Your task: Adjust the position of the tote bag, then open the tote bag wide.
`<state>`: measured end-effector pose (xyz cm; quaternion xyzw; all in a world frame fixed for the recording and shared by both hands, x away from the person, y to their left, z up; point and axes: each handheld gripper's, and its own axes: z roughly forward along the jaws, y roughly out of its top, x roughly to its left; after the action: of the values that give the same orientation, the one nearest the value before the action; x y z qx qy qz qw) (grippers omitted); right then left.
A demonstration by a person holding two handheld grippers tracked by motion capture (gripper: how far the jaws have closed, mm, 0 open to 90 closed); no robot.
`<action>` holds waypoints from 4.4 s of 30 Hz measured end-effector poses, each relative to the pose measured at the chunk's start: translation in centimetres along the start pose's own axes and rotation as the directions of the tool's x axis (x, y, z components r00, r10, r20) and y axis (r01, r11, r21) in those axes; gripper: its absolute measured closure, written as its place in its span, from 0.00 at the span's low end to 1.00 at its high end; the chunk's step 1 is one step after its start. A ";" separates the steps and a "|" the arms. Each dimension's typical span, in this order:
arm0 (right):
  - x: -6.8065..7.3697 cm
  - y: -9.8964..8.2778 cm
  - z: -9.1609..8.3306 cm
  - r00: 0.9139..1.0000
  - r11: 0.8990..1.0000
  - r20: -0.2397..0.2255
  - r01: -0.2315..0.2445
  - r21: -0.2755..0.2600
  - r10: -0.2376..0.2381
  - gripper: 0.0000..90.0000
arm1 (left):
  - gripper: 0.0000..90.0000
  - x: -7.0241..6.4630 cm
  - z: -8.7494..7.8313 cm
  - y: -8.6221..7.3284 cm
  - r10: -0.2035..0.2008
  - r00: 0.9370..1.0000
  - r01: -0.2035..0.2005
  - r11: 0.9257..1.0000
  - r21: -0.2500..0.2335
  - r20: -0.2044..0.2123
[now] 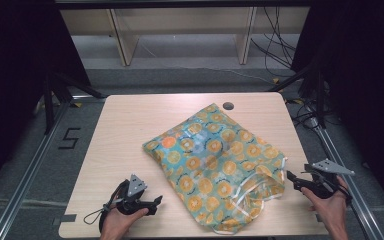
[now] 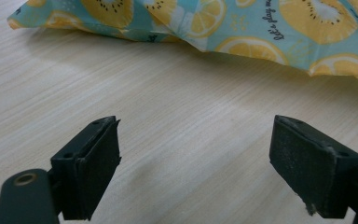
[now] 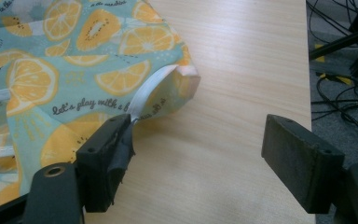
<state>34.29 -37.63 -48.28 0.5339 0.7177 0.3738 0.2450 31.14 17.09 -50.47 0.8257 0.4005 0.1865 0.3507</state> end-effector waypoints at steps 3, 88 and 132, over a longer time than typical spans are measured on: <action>-0.1 0.0 0.0 1.000 1.000 0.004 0.007 -0.013 -0.007 0.29 | 0.17 0.0 0.0 0.0 -0.005 1.000 0.005 1.000 0.004 0.005; 8.6 5.7 6.2 0.830 0.894 -0.430 0.436 0.103 -0.355 0.99 | 0.96 2.9 5.8 6.2 -0.042 0.999 0.044 0.996 -0.075 0.020; 11.1 6.1 4.4 0.851 0.930 -0.450 0.353 0.104 -0.273 0.47 | 0.28 -3.9 -2.9 4.8 0.083 0.970 -0.094 0.995 0.039 0.229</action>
<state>37.71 -24.95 -45.50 0.3345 0.8626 0.3690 0.0894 29.61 13.21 -45.09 0.8671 0.3251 0.0965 0.3650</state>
